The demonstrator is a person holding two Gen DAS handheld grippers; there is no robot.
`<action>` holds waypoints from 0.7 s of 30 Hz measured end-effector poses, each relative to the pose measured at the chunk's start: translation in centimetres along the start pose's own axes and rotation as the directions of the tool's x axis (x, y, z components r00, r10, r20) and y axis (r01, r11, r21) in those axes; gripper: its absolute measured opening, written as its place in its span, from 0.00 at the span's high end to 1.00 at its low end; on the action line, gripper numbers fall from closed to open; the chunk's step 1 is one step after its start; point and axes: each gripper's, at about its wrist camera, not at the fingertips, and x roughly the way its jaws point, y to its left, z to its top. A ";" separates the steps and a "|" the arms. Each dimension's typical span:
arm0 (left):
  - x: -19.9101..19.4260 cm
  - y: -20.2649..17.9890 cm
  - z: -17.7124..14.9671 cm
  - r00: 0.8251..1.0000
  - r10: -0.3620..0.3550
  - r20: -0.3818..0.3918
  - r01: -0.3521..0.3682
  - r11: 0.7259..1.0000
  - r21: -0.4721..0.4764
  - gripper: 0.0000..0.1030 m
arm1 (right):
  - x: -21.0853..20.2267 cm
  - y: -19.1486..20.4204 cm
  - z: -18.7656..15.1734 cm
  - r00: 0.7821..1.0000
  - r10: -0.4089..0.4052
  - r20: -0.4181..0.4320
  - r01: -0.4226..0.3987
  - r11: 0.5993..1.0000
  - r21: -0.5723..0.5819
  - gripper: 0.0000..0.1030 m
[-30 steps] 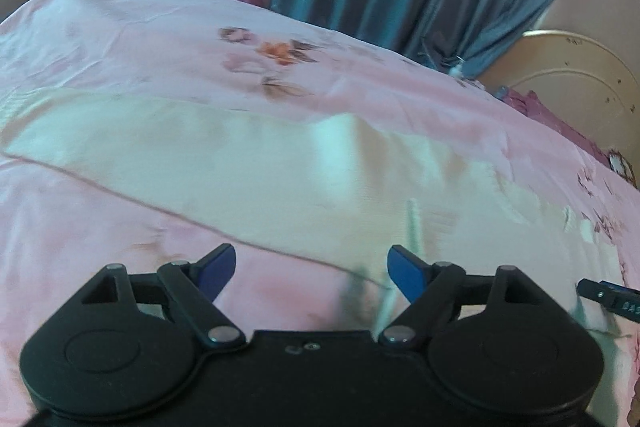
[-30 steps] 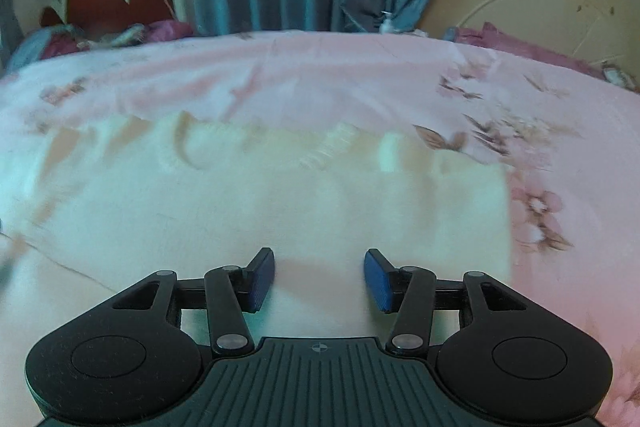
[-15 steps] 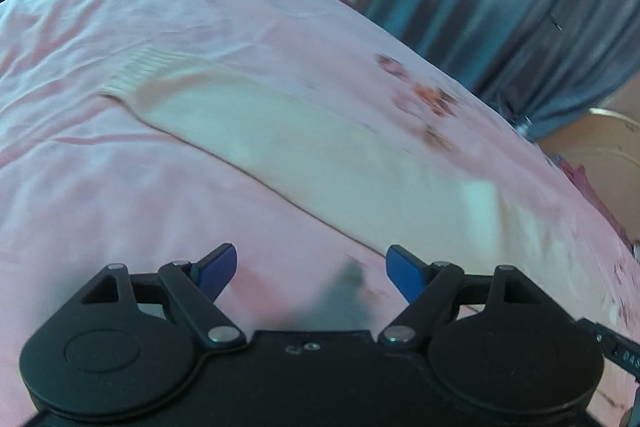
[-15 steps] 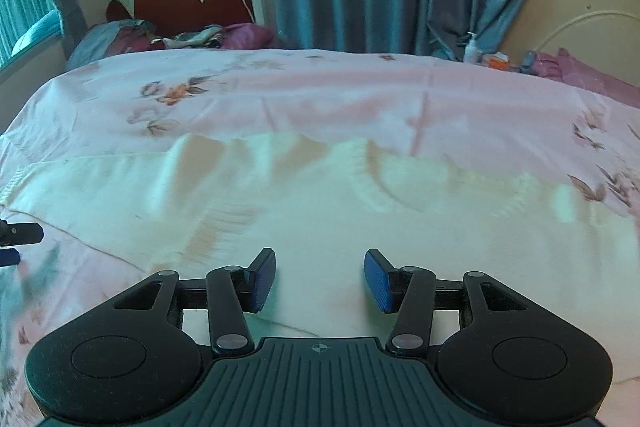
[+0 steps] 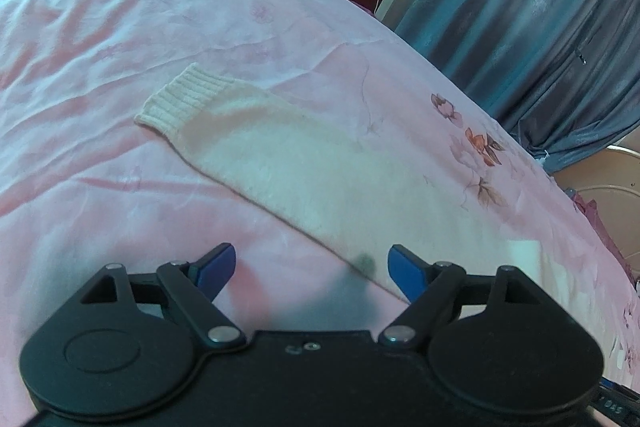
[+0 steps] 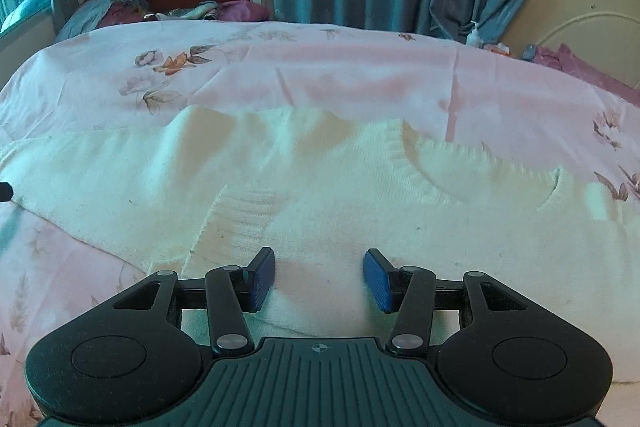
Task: Fold small clothes
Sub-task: 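Grasp the other sleeve cuff with the left gripper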
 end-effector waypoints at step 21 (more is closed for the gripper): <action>3.3 6.2 3.0 0.986 -0.060 0.156 0.114 0.924 -0.366 0.81 | 0.8 0.2 -0.7 1.000 -0.019 0.003 0.019 1.000 -0.002 0.51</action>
